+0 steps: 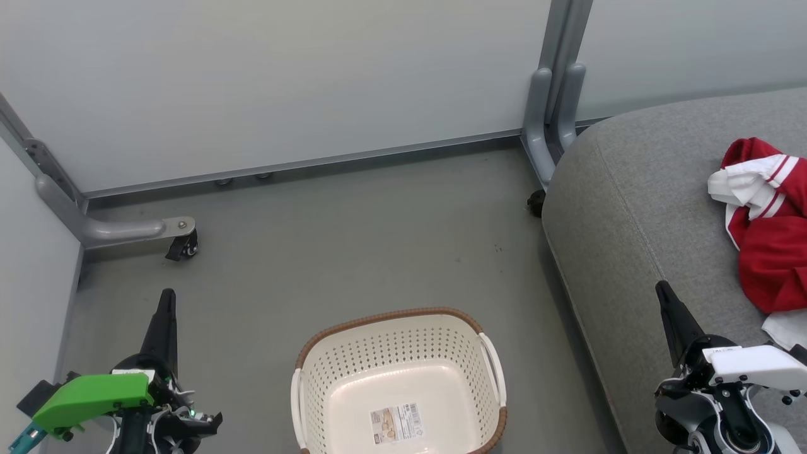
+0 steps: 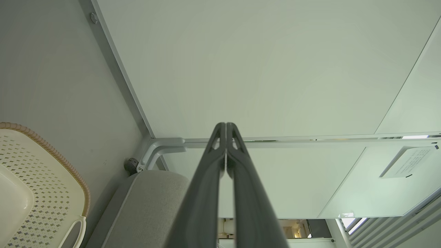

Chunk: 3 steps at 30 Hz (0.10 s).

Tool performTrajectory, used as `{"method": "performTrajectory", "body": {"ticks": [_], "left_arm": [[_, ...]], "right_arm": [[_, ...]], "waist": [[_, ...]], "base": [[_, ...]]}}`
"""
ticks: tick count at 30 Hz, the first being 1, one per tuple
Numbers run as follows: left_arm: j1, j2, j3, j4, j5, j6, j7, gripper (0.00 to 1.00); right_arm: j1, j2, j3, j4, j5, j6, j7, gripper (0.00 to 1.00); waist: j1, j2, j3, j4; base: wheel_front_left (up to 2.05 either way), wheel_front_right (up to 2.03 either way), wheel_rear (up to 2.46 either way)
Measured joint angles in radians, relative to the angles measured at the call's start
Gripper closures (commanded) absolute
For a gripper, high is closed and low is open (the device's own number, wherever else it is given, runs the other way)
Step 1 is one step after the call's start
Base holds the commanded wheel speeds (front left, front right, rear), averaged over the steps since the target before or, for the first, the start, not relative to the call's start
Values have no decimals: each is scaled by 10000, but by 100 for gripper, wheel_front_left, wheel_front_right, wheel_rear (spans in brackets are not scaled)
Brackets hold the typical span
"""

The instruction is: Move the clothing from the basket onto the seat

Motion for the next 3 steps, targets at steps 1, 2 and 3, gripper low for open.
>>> {"method": "performTrajectory", "body": {"ticks": [1, 2, 3], "left_arm": [[0, -2, 4, 0, 0, 0, 2, 100], [0, -4, 6, 0, 0, 2, 2, 100], [0, -6, 10, 0, 2, 0, 6, 100]], "right_arm": [[0, 2, -4, 2, -2, 0, 4, 100], [-1, 4, -6, 2, -2, 0, 25, 100], [-1, 8, -10, 2, -4, 0, 25, 100]], "waist": [[0, 0, 0, 0], [0, 0, 0, 0], [0, 0, 0, 0]], "base": [[0, 0, 0], [0, 0, 0], [0, 0, 0]]}}
